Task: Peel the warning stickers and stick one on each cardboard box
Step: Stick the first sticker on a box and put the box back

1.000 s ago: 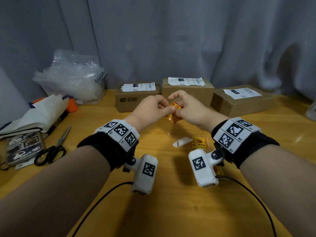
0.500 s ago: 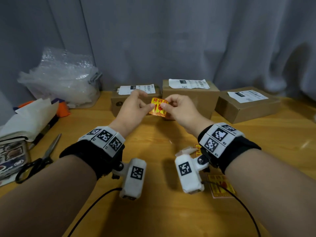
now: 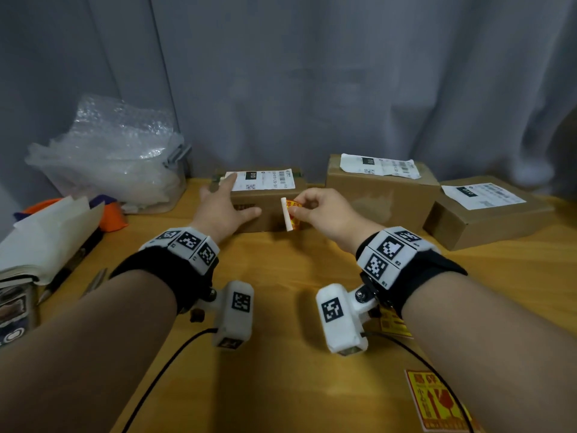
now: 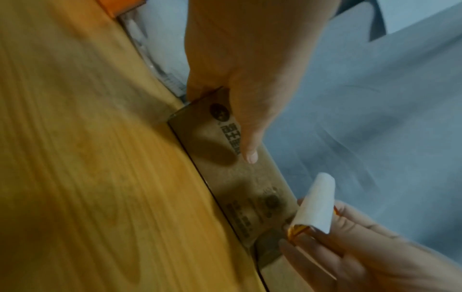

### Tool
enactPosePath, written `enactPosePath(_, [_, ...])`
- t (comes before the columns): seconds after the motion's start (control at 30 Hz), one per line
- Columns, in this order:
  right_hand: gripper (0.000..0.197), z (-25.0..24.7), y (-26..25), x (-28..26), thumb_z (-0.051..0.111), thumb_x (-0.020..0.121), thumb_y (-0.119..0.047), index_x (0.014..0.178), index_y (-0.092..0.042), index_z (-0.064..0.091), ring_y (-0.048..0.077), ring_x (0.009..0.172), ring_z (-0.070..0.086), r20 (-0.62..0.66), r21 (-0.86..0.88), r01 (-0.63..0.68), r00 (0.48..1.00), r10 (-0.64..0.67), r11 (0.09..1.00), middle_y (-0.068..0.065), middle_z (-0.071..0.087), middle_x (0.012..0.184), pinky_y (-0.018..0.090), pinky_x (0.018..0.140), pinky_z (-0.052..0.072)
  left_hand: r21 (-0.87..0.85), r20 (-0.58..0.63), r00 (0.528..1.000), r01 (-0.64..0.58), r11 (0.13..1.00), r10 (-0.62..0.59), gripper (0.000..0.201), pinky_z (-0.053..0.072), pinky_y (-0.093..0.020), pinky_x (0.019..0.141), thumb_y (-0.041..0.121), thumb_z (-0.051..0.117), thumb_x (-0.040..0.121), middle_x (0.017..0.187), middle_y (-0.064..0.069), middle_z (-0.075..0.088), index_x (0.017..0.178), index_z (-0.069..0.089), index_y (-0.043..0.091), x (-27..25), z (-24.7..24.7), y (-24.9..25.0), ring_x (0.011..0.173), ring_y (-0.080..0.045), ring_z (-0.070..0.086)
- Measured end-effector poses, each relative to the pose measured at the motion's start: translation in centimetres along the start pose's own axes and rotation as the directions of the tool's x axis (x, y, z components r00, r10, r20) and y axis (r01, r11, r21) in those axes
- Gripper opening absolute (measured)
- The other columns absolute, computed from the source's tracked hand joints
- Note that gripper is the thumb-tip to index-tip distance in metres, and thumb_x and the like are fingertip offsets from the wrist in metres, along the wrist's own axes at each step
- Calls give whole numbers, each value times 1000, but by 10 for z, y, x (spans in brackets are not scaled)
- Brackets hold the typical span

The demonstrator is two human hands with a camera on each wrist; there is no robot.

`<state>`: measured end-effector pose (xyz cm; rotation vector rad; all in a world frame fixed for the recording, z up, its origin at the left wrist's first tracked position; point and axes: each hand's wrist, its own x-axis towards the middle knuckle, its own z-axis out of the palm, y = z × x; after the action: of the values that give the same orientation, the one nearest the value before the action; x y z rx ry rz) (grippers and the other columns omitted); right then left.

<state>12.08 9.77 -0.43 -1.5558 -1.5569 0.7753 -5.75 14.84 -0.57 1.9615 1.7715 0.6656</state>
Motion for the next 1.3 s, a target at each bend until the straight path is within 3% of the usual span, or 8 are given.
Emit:
enactPosePath(0.13, [16,5,-6,3,63,89,-17,74,-19,59,7,68,53,33,52,-24,999,22,998,-6,57,72,23,71,44,-61,-10,1000,12,998,-12,81,31,-38,110,35,72,78,145,-14,20,144,25,28,1,3,-9,127,-33,39])
enactPosePath(0.33, [12,-18,-22,-27,60,91,-19,86,-8,60,12,65,49,43,-5,-27,999,27,1000,1,56,71,22,62,41,92,-87,996,-21,995,29,66,38,-43,101,65,48,81,140,-15,32,135,38,29,-19,-10,-4,123,-39,42])
enactPosePath(0.6, [13,-70,-47,-75,62,89,-21,88,-8,65,12,63,50,6,-272,-145,988,152,951,-1,55,67,24,57,39,252,16,957,-283,925,289,55,50,-37,79,66,43,82,102,-6,67,103,63,19,-52,-16,41,94,-26,61])
enactPosePath(0.83, [17,-75,-41,-85,59,91,-26,91,-10,66,13,67,51,-98,-399,-151,988,122,904,0,56,72,23,55,38,462,75,941,-326,825,330,62,43,-42,89,69,25,86,106,-6,65,107,65,26,-63,-17,54,104,-30,51])
enactPosePath(0.97, [20,-63,-30,-78,59,87,-41,82,-22,58,25,98,56,-253,-469,-118,967,-5,876,6,60,99,34,81,47,229,76,900,-435,871,430,43,42,-37,92,48,39,94,113,-8,64,112,65,18,-61,-14,60,107,-29,55])
enactPosePath(1.1, [33,-61,-24,-81,58,87,-46,101,-18,64,25,112,44,-353,-561,-74,923,-157,825,7,50,112,35,91,38,87,65,891,-453,887,449,34,43,-36,93,39,44,95,115,-4,66,115,64,21,-59,-10,60,109,-24,57])
enactPosePath(1.23, [29,-53,-27,-80,60,88,-39,82,-11,60,14,71,51,-220,-468,-8,969,-108,883,-2,53,74,26,57,36,194,56,909,-416,889,413,34,30,-41,101,43,38,96,119,1,64,116,62,29,-51,-10,62,117,-25,51])
enactPosePath(1.3, [35,-50,-26,-76,63,87,-37,82,-2,63,14,62,49,-177,-443,-18,982,-68,896,0,53,67,25,51,34,156,73,908,-419,895,413,35,33,-41,103,40,37,97,119,-2,64,117,61,25,-50,-8,64,116,-26,52])
